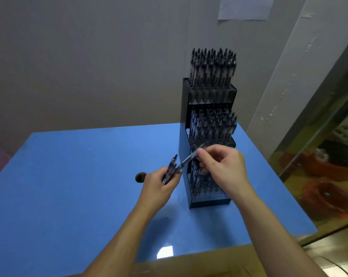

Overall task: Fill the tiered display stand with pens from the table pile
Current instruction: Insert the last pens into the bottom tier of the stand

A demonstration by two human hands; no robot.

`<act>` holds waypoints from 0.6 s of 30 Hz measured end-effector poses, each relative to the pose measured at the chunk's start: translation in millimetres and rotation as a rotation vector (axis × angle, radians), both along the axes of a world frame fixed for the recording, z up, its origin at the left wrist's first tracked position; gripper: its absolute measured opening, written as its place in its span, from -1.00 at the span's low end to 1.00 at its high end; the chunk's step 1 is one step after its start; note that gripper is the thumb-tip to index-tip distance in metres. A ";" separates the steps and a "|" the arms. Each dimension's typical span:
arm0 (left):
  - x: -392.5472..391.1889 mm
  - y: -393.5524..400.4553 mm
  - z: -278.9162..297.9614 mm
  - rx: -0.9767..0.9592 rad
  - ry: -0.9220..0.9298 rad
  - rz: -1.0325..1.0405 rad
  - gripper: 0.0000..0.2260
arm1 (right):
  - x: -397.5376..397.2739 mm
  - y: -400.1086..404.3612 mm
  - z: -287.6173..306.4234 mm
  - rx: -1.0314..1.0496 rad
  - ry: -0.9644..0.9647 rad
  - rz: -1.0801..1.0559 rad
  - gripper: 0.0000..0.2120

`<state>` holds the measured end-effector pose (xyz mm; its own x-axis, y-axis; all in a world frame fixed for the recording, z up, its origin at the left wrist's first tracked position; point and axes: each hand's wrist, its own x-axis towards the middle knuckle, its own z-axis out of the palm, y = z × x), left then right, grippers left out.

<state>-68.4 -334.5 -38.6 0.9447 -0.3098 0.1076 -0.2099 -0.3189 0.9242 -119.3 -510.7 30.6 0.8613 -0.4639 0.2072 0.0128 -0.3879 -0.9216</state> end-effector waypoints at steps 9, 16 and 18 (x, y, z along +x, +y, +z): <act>-2.6 -26.9 -2.5 -0.012 0.042 0.049 -0.56 | 1.6 -29.6 4.7 -0.006 -0.036 0.009 -0.83; -18.1 -72.9 -6.1 0.013 -0.014 0.252 -0.63 | -3.5 -87.9 11.9 0.058 -0.058 0.072 -0.85; -27.7 -84.9 -6.1 0.001 -0.030 0.317 -0.60 | -5.2 -103.8 11.2 0.115 -0.069 0.093 -0.87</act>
<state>-96.2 -419.4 -44.7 0.9906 -0.0003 0.1369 -0.1270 -0.3742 0.9186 -124.5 -614.5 41.8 0.8872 -0.4070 0.2171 0.1082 -0.2740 -0.9556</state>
